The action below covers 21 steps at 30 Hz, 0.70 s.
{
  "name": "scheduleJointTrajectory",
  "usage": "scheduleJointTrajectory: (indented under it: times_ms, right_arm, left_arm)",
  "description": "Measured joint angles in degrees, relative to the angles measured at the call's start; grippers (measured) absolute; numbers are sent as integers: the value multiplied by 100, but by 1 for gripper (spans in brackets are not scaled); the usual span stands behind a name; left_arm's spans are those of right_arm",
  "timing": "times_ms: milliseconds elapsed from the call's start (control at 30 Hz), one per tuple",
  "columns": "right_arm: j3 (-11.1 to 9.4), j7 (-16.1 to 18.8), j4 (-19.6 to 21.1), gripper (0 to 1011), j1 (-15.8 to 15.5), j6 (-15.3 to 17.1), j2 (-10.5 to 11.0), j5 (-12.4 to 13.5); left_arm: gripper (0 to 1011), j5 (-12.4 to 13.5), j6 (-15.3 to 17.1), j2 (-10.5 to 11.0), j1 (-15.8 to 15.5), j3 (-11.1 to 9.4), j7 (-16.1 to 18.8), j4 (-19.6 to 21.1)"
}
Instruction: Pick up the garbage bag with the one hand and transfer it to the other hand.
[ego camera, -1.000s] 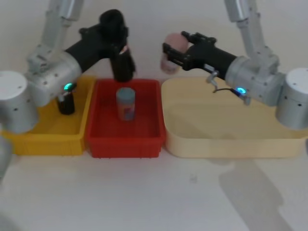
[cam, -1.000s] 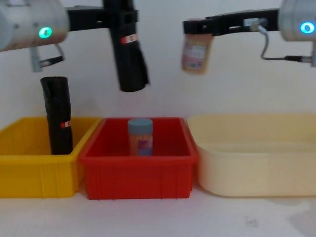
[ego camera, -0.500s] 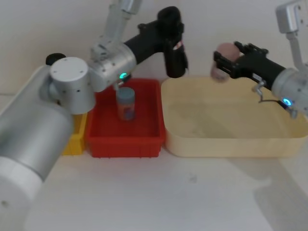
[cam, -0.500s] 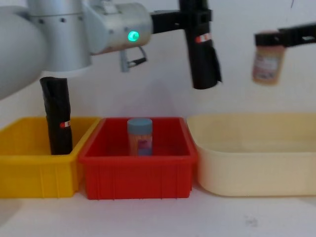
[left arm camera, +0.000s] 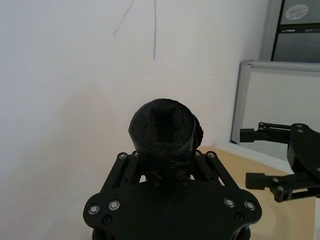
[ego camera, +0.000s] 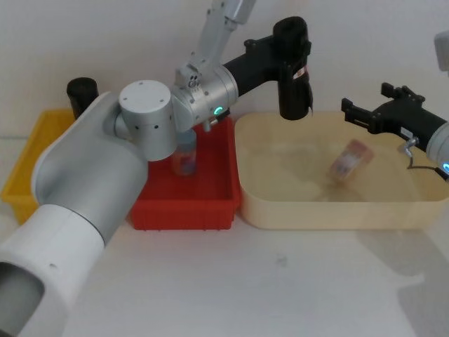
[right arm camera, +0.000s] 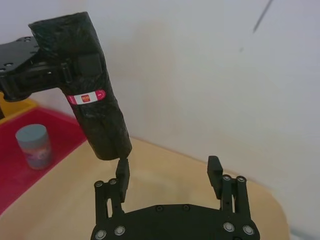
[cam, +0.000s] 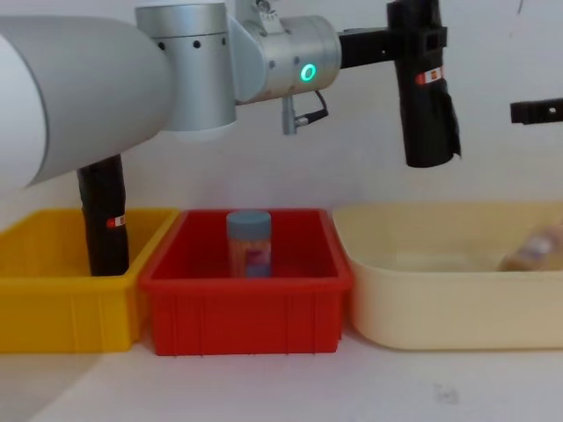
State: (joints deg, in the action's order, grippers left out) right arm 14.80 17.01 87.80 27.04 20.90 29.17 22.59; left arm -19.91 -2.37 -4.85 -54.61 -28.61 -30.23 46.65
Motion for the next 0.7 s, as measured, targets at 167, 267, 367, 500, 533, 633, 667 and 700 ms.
scheduleJointTrajectory:
  times_ms: [167,267,367,500,533,633,667,700]
  right_arm:
    - [-60,-21,9,1000,-65,28,37,11]
    - [-73,-15,28,1000,-81,32,44,17]
    - [-74,46,62,1000,-88,28,51,36]
    - [-45,153,101,1000,-85,12,55,66]
    - [-35,186,107,1000,-82,5,55,76]
    - [23,296,115,1000,-42,-16,45,105]
    - [57,346,115,1000,-16,-25,34,116]
    - [79,373,111,1000,5,-27,25,122]
  left_arm:
    - [354,-4,-53,-89,-79,-34,-42,-166]
    - [354,-6,-78,-128,-115,-50,-63,-243]
    - [354,-7,-95,-162,-148,-63,-80,-308]
    - [354,-10,-116,-194,-177,-77,-97,-367]
    - [354,-10,-119,-199,-181,-79,-100,-376]
    - [354,-11,-131,-221,-202,-87,-109,-417]
    - [354,-11,-133,-224,-204,-88,-111,-423]
    - [354,-11,-136,-228,-207,-90,-114,-432]
